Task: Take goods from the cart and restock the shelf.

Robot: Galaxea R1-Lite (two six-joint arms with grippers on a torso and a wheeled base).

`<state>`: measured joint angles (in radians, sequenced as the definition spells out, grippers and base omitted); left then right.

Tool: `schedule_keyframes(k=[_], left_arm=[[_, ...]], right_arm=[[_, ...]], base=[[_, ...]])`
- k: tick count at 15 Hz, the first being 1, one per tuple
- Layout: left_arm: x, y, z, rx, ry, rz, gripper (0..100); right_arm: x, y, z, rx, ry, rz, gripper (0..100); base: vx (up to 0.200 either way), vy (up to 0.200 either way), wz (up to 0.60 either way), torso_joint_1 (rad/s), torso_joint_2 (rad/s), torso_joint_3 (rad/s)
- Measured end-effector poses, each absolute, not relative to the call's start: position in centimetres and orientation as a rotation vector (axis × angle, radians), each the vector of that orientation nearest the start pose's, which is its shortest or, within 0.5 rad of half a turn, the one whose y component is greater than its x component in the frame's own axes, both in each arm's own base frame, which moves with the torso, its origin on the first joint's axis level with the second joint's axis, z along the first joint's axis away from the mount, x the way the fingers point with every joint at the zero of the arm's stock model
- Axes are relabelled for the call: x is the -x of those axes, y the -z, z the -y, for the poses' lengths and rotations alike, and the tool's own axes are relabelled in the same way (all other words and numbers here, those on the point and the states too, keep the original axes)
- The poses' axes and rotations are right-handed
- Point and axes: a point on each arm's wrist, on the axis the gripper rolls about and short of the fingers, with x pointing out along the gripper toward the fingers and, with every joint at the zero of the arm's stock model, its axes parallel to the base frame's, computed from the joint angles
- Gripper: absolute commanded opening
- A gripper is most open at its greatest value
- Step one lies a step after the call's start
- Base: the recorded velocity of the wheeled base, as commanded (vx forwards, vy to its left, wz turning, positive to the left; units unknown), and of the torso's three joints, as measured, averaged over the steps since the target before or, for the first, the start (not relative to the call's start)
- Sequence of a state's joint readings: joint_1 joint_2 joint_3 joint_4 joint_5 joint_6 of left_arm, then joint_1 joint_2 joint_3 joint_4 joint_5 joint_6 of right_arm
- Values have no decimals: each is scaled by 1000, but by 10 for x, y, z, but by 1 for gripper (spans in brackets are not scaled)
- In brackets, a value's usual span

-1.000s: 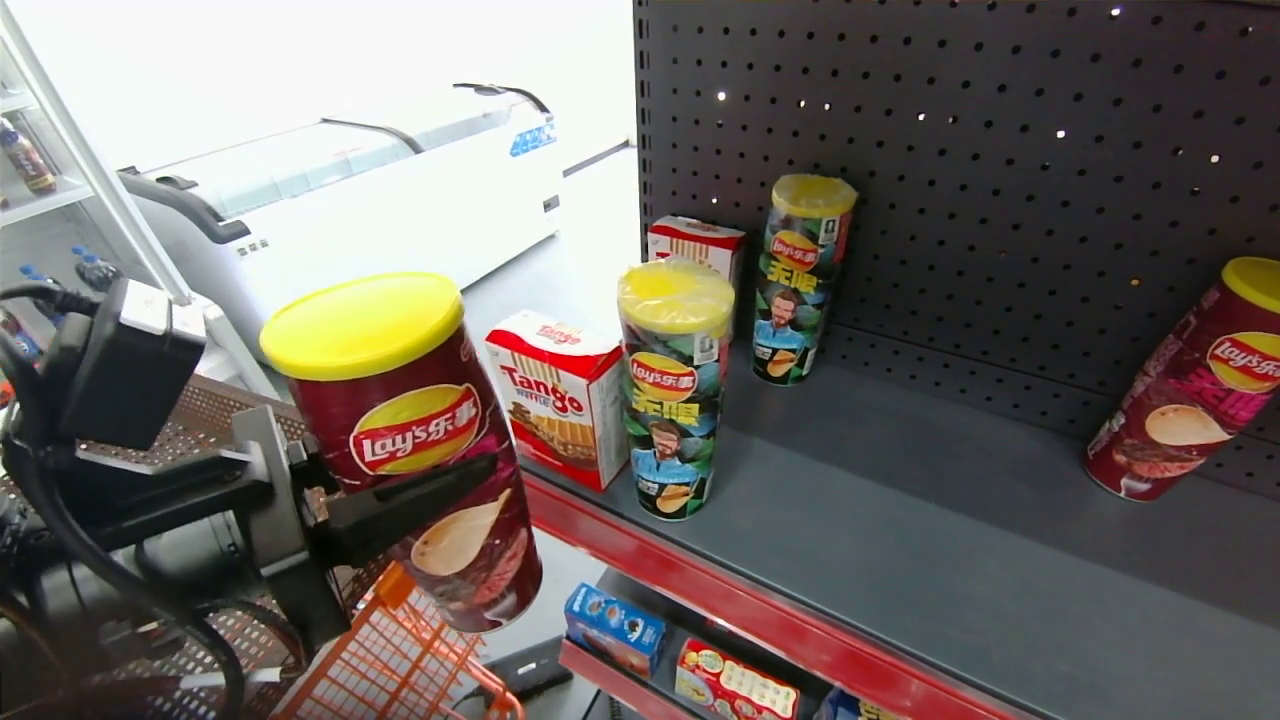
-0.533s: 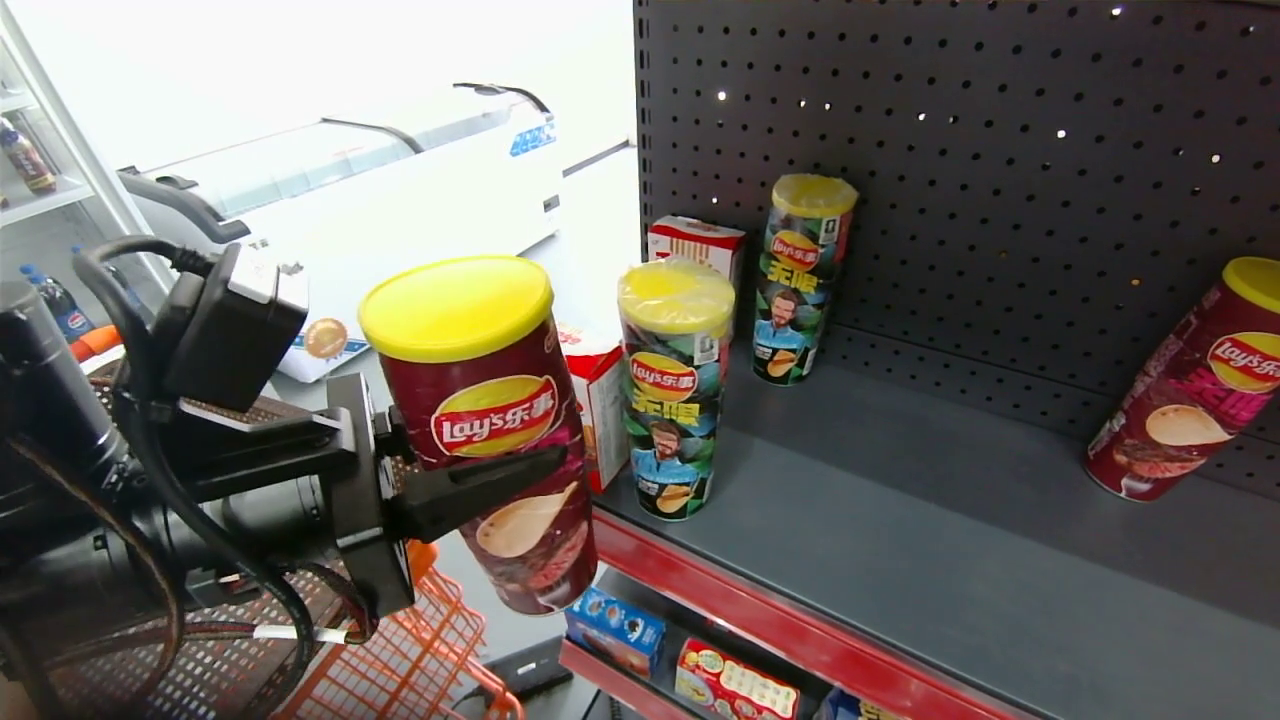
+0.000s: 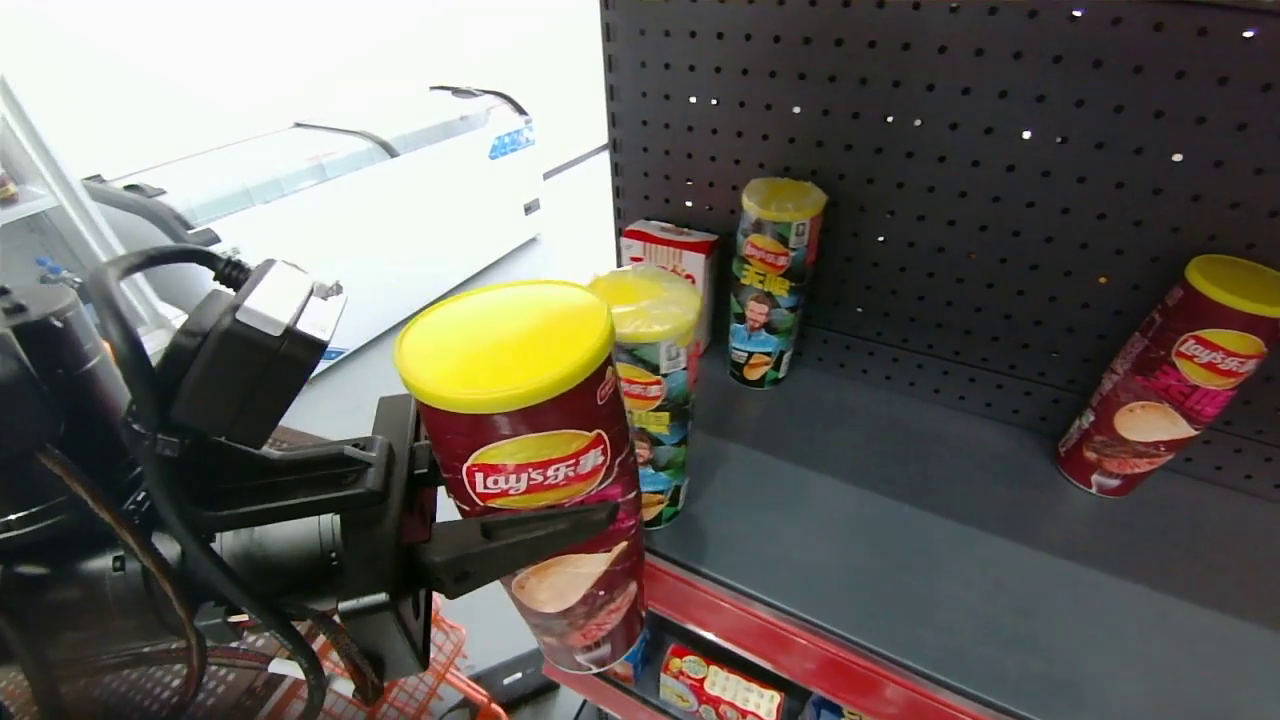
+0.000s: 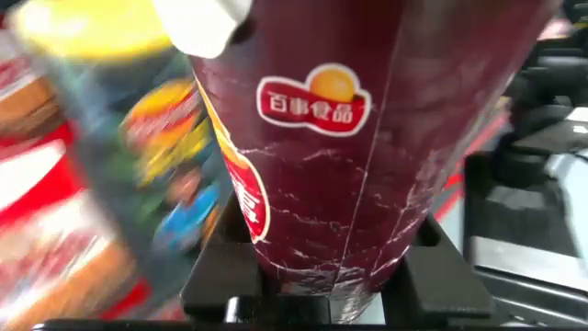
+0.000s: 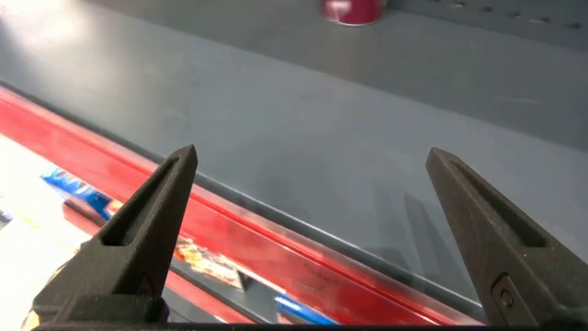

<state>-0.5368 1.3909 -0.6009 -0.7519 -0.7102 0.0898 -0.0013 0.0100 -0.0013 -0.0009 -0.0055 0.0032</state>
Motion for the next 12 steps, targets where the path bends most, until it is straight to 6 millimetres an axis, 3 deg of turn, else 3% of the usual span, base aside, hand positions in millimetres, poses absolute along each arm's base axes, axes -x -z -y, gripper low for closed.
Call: schedule_keyframes(k=[7, 12], left_arm=[[-188, -226, 130, -75, 1256, 35, 0], [-192, -225, 129, -75, 1246, 29, 0]], right_arm=[[22, -76, 0, -3, 7, -8, 100], [22, -76, 0, -3, 7, -10, 100]], base=[[0, 0, -600, 4, 2, 2], [0, 0, 0, 0, 0, 0]])
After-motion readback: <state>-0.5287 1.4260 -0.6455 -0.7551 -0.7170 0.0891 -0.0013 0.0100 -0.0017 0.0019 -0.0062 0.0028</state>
